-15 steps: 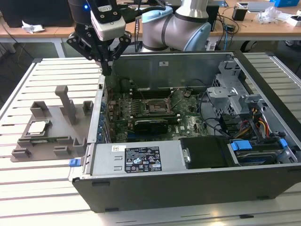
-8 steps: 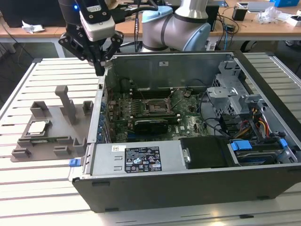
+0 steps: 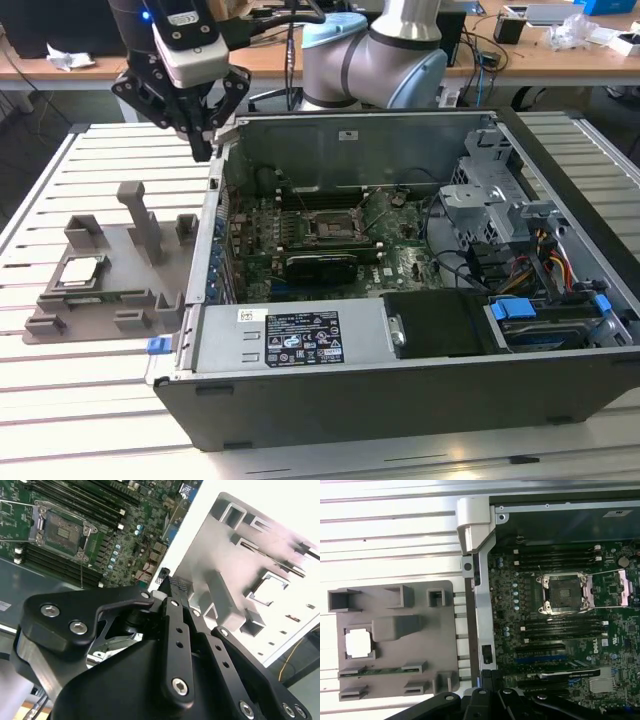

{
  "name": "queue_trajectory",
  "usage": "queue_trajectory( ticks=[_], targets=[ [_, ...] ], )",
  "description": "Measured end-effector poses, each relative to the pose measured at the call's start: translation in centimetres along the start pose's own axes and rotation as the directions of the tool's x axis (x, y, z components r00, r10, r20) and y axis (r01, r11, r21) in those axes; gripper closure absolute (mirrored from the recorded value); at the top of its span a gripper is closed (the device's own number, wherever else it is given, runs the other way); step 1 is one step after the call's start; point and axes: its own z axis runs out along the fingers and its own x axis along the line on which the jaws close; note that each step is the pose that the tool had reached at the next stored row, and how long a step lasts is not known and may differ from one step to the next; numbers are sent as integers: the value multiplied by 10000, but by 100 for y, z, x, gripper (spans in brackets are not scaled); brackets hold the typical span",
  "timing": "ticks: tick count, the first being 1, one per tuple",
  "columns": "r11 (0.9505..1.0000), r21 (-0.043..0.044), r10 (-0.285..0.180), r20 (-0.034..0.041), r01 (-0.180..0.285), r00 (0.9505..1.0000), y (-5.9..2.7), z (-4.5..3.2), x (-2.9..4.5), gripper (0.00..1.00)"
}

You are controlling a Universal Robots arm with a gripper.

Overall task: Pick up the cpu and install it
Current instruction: 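Reach for the cpu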

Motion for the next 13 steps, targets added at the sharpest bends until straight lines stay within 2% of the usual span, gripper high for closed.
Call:
queue_trajectory(
  ticks=[7, 13],
  targets=[
    [10000, 0, 1, 0, -1, 10000, -5, -2, 75, 89],
    [10000, 0, 1, 0, -1, 10000, -17, -6, 235, 89]
  ],
)
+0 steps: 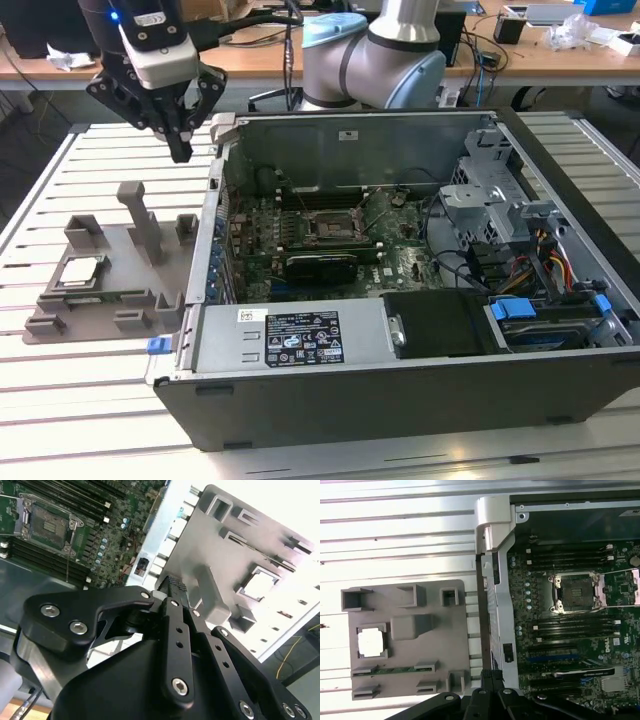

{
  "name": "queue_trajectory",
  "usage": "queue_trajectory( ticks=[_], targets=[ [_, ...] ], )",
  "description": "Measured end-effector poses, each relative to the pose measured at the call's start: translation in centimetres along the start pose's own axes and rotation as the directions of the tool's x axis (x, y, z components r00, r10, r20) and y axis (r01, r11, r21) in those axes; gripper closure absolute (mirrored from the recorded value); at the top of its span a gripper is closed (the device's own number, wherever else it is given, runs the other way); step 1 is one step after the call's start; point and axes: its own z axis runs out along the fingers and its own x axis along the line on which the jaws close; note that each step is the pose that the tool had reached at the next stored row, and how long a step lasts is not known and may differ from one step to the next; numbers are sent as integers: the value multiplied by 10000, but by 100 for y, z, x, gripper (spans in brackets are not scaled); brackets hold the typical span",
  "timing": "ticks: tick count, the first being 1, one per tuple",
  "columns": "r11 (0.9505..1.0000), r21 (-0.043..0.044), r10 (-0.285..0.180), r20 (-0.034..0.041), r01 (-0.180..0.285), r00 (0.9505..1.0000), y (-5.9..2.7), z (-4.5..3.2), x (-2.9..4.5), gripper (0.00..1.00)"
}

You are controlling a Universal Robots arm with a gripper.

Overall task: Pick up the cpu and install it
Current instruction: 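Reach for the cpu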

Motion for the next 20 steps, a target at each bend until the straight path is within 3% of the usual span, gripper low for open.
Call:
queue_trajectory(
  ticks=[9, 20],
  targets=[
    [10000, 0, -1, 0, 1, 10000, -21, -7, 276, 89],
    [10000, 0, 0, 0, 0, 10000, -36, -13, 479, 89]
  ],
)
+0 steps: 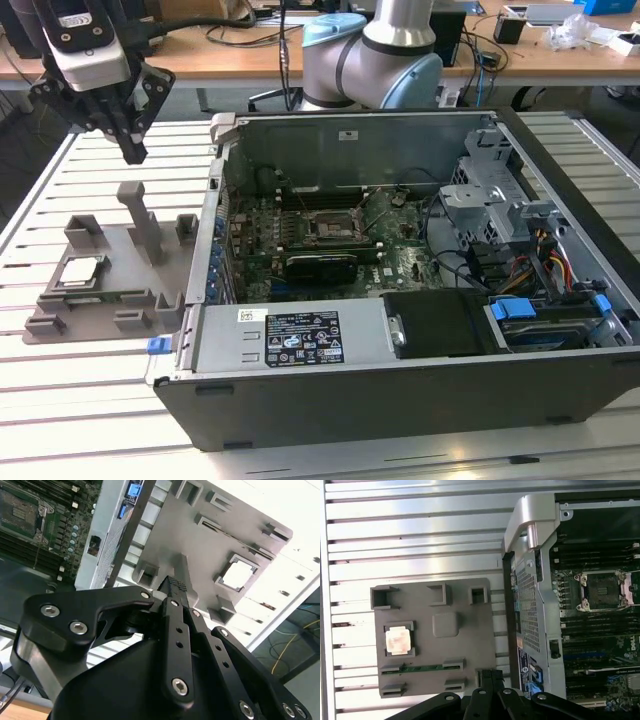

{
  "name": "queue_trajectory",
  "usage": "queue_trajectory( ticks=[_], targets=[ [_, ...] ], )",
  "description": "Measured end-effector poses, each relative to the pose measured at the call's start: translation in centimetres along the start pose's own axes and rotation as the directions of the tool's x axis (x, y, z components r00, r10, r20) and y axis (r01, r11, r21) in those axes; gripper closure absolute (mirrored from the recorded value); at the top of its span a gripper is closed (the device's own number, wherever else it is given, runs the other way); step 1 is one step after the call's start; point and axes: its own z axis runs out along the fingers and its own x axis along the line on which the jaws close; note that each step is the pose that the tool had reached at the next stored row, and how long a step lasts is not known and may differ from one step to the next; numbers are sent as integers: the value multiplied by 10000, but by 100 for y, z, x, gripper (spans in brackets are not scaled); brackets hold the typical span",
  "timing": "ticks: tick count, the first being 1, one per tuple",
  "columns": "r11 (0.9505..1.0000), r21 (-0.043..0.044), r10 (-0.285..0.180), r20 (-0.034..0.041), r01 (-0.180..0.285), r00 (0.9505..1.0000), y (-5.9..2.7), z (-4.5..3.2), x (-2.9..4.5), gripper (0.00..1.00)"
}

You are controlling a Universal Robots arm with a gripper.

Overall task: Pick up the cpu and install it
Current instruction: 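Reach for the cpu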

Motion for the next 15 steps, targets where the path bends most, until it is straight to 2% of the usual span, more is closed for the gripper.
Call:
queue_trajectory(
  ticks=[10, 15],
  targets=[
    [10000, -1, 0, 0, 0, 10000, -15, -5, 204, 89],
    [10000, 0, 0, 0, 0, 10000, -20, -7, 275, 89]
  ],
)
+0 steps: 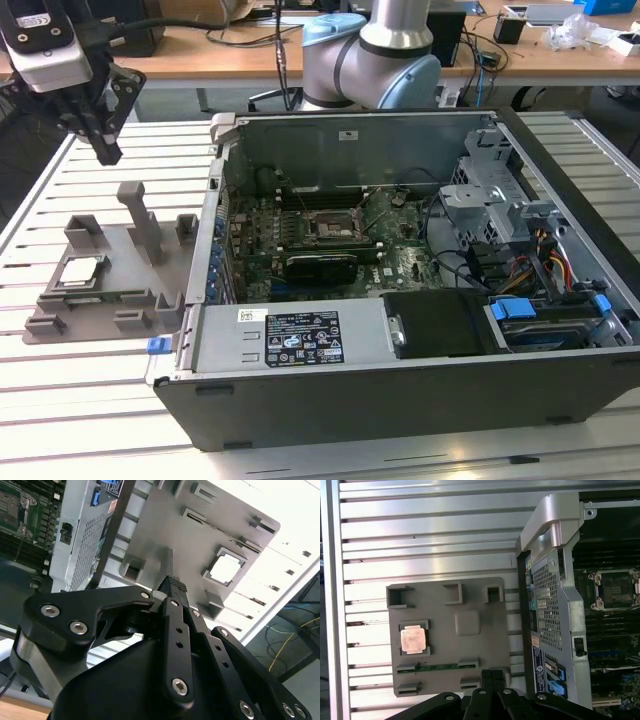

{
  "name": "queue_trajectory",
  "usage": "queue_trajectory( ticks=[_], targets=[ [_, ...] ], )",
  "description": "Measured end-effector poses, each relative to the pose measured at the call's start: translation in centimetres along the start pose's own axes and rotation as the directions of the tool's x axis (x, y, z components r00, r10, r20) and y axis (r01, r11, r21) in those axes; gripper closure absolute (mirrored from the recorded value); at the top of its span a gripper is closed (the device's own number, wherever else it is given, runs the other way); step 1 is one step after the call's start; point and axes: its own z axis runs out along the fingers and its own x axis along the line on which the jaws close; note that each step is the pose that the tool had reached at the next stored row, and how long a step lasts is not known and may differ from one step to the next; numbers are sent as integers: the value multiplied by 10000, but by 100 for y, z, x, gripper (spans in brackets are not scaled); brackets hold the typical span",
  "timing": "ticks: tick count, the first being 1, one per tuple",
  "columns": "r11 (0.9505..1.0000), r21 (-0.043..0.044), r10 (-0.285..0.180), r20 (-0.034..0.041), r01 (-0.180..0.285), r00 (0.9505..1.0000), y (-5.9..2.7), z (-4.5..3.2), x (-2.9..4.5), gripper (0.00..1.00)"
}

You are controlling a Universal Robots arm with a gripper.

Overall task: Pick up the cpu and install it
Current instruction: 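Reach for the cpu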

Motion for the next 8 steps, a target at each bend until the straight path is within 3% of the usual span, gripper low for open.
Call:
queue_trajectory(
  ticks=[8],
  targets=[
    [10000, 0, 1, 0, -1, 10000, -10, -4, 128, 89]
  ],
)
